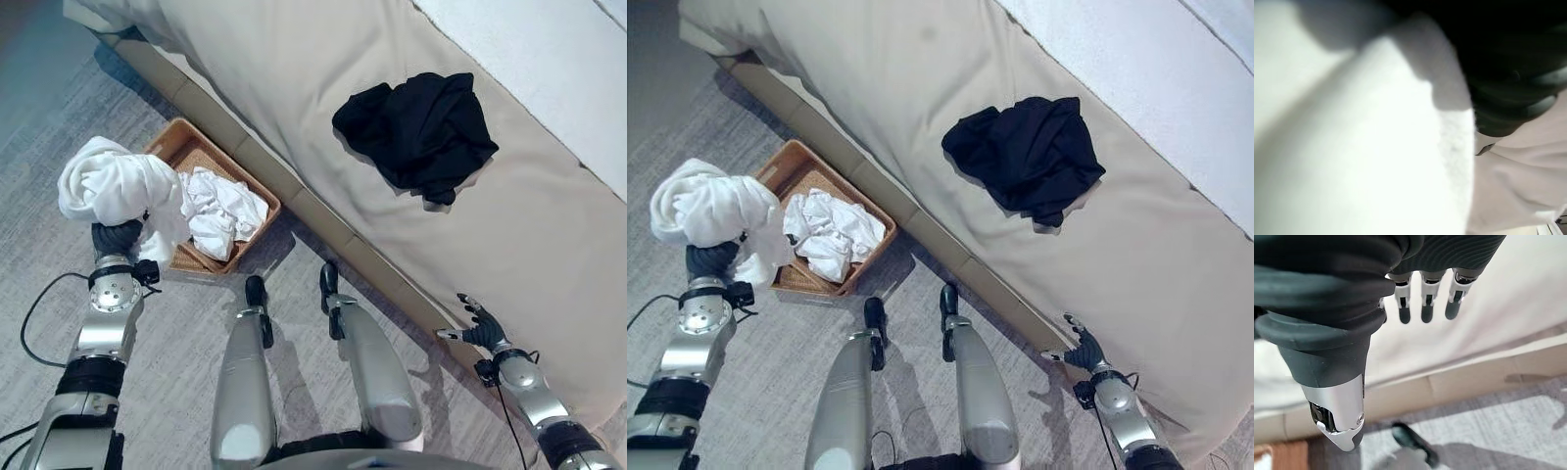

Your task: Pick up clothes into the bucket

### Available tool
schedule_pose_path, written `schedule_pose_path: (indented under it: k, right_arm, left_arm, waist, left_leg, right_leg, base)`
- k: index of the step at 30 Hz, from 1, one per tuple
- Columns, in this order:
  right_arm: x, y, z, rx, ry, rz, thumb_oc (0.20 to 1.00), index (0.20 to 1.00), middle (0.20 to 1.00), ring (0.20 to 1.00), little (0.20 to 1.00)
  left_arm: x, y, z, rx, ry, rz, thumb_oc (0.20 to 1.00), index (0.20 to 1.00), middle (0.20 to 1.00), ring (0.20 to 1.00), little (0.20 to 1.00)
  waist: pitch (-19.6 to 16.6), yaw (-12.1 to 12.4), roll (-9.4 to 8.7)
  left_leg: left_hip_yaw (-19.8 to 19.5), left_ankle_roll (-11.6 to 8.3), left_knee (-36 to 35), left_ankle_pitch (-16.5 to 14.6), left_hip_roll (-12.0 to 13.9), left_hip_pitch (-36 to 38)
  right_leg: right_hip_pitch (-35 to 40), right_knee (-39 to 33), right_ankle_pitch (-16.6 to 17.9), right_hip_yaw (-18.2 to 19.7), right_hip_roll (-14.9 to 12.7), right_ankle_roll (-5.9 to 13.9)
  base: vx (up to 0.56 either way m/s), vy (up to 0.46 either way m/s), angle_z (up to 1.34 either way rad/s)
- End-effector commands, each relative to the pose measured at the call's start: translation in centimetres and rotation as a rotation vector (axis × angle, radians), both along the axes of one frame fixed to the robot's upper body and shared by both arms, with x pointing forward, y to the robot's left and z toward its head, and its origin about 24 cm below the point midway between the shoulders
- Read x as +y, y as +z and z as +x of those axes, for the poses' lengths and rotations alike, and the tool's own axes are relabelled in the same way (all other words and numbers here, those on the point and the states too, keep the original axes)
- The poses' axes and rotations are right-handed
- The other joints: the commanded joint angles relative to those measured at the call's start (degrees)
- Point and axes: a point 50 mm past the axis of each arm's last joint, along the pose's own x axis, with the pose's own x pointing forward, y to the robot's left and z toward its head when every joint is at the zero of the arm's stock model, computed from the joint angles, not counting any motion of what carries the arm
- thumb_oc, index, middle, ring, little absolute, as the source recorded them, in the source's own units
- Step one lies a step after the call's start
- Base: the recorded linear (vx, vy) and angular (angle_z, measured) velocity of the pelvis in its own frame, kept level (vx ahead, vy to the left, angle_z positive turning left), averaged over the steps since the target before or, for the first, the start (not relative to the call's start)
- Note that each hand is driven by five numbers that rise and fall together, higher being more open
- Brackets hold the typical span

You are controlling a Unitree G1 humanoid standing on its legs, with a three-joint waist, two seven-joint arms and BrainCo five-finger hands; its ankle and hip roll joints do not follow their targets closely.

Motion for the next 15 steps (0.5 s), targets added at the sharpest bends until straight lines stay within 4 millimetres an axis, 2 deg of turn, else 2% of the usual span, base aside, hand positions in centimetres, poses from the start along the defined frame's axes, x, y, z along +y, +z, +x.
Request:
schedule_pose_path:
  k: [1,3,4,10,11,15]
  right_arm:
    - [0.2,0.9,0.4,-0.08,0.005,-0.017,1.0,1.0,1.0,1.0,1.0]
    - [0.3,1.2,0.6,-0.103,0.002,-0.012,1.0,1.0,1.0,1.0,1.0]
    - [0.3,1.2,0.5,-0.104,0.001,-0.013,1.0,1.0,1.0,1.0,1.0]
    - [0.6,1.4,0.9,-0.135,-0.02,0.001,1.0,1.0,1.0,1.0,1.0]
    - [0.8,1.4,1.0,-0.146,-0.024,0.008,1.0,1.0,1.0,1.0,1.0]
    - [1.2,1.3,1.1,-0.153,-0.026,0.016,1.0,1.0,1.0,1.0,1.0]
  left_arm:
    - [0.8,3.1,0.3,-0.118,0.031,0.055,0.2,0.2,0.2,0.2,0.2]
    - [0.8,3.9,0.8,-0.136,0.032,0.062,0.2,0.2,0.2,0.2,0.2]
    - [0.8,3.8,0.8,-0.128,0.032,0.063,0.2,0.2,0.2,0.2,0.2]
    - [1.0,4.9,1.7,-0.149,0.058,0.047,0.206,0.206,0.206,0.206,0.206]
    - [1.1,5.2,2.0,-0.157,0.07,0.026,1.0,1.0,1.0,1.0,1.0]
    - [0.9,5.5,2.2,-0.188,0.078,-0.02,1.0,1.0,1.0,1.0,1.0]
  waist:
    - [-0.9,-0.5,-2.39]
    - [-0.9,-0.8,-2.81]
    - [-0.9,-0.5,-2.68]
    - [-0.9,-0.9,-3.6]
    - [-0.9,-1.1,-3.77]
    - [-0.9,-1.1,-3.88]
  left_leg:
    - [-4.9,0.6,6.0,-2.8,-1.8,-3.9]
    - [-5.4,0.66,7.3,-3.0,-1.7,-7.3]
    - [-5.9,0.49,8.3,-5.2,-1.4,-6.8]
    - [-6.7,0.67,10.9,-6.1,-1.0,-11.0]
    - [-6.8,0.7,10.9,-6.1,-0.9,-11.9]
    - [-7.1,0.66,10.2,-5.9,-0.9,-12.4]
  right_leg:
    - [-0.8,-1.5,2.0,0.4,-4.3,4.45]
    - [-3.6,-0.5,1.9,0.0,-4.3,4.45]
    - [-3.3,0.4,0.1,0.0,-3.8,4.72]
    - [-7.2,1.5,-0.1,-0.4,-3.4,4.73]
    - [-7.8,1.2,0.1,-0.7,-3.4,4.82]
    - [-8.1,-0.2,0.4,-1.0,-3.2,4.98]
  base:
    - [-0.04,-0.014,0.1]
    - [0.01,-0.012,0.11]
    - [0.07,-0.018,0.07]
    - [0.02,-0.009,0.04]
    - [0.01,-0.013,0.05]
    - [0.01,-0.016,0.03]
